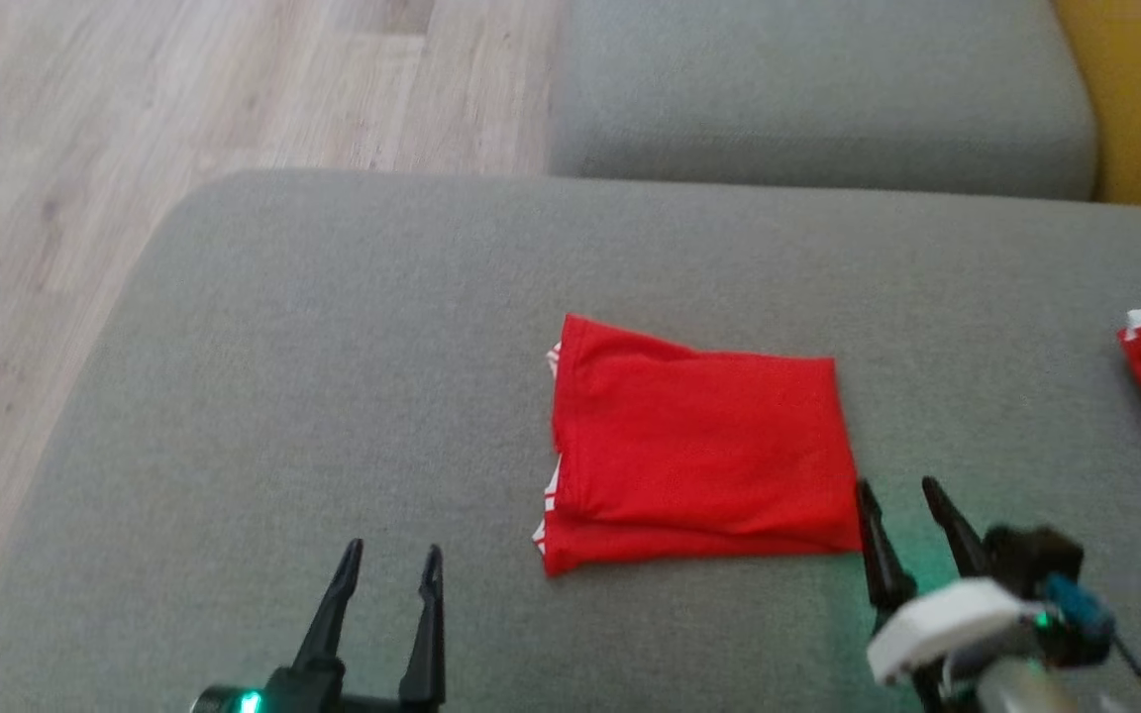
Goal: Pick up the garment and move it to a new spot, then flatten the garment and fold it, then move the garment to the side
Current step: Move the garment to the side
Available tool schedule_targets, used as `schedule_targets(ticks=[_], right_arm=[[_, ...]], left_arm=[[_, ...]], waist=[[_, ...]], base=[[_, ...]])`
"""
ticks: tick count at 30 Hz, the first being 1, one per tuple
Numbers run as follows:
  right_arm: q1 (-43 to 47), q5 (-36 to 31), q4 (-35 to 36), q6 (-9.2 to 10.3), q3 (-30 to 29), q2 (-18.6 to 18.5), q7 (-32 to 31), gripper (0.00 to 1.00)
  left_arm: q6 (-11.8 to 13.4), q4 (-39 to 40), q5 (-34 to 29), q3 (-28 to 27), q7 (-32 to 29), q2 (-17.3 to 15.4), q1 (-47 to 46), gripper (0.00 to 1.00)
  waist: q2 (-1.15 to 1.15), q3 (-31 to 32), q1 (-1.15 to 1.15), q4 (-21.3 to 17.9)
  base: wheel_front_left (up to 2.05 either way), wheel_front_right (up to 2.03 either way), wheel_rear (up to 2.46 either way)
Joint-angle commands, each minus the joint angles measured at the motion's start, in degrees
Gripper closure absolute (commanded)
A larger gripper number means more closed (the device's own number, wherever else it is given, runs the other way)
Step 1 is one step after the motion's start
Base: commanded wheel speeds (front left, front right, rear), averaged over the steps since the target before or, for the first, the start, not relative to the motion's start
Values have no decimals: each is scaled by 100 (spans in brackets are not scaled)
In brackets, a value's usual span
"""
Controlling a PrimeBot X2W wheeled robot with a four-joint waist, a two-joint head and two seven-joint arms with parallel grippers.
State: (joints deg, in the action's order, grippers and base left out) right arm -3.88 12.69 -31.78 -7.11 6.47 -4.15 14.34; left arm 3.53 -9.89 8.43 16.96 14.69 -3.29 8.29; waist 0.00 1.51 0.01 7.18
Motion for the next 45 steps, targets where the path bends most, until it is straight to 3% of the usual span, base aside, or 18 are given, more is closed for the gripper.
schedule_targets(ticks=[1,6,12,13,14,15,20,23,33,40,45], right_arm=[[-368,136,-77,-37,123,-57,-8,0],[-1324,292,-1132,-37,93,-110,-345,0],[-2059,-214,-2204,-37,53,-162,-293,0],[-2133,-259,-2362,-37,65,-127,-288,9],[-2198,-280,-2505,-37,91,-88,-286,60],[-2258,-287,-2624,-37,136,-50,-281,100],[-2509,-186,-2848,-37,317,17,-131,100],[-2652,-243,-2771,-37,371,-190,-26,100],[-3021,-665,-2128,-37,380,-1507,58,100],[-3225,-1097,-1437,-37,-282,-2557,31,100],[-3169,-1441,-885,-37,-983,-3112,-260,100]], left_arm=[[4,184,19,-95,30,41,-328,0],[-22,194,-19,58,30,41,-572,0],[-34,117,47,135,30,41,-832,0],[-34,111,56,149,30,41,-872,0],[-29,106,59,159,30,41,-907,0],[-20,105,63,161,30,41,-942,0],[22,150,63,140,30,41,-1038,0],[15,164,52,113,30,41,-1045,0],[-38,241,-54,121,30,41,-1305,0],[-93,305,-192,128,30,41,-1610,0],[-151,326,-253,40,30,41,-1717,0]], waist=[[0,-139,-1,118],[0,-509,-1,291],[0,-770,-1,320],[0,-786,-1,310],[0,-801,-1,293],[0,-822,-1,265],[0,-918,-1,25],[0,-1007,-1,-213],[0,-1473,-1,-888],[0,-1931,-1,-1041],[0,-2095,-1,-1078]], base=[[0,0,0],[0,0,0],[0,0,0],[0,0,0],[0,0,0],[0,0,0],[0,0,0],[0,0,0],[0,0,0],[0,0,0],[0,0,0]])
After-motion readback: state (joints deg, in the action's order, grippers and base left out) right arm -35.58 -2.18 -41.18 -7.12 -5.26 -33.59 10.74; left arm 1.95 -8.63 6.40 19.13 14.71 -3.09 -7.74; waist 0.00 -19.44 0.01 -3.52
